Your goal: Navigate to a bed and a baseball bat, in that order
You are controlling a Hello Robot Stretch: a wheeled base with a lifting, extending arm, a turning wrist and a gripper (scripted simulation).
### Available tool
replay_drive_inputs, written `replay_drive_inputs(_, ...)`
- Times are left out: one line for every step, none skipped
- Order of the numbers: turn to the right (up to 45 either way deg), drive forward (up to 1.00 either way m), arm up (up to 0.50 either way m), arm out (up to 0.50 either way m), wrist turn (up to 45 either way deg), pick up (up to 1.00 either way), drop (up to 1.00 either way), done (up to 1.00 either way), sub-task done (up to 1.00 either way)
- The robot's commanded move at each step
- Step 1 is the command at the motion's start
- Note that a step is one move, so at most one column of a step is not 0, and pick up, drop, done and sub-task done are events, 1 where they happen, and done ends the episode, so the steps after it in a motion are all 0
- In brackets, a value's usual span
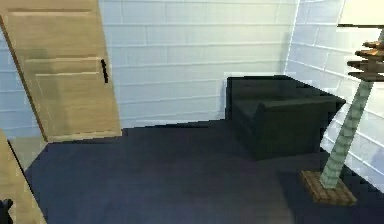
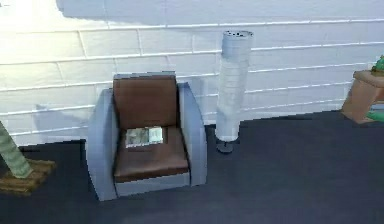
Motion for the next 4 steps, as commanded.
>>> replay_drive_inputs(-6.0, 0.00, 0.00, 0.00, 0.0, 0.00, 0.00, 0.00, 0.00)
replay_drive_inputs(0.0, 0.30, 0.00, 0.00, 0.0, 0.00, 0.00, 0.00, 0.00)
replay_drive_inputs(-6.0, 0.00, 0.00, 0.00, 0.0, 0.00, 0.00, 0.00, 0.00)
replay_drive_inputs(0.0, 0.65, 0.00, 0.00, 0.0, 0.00, 0.00, 0.00, 0.00)
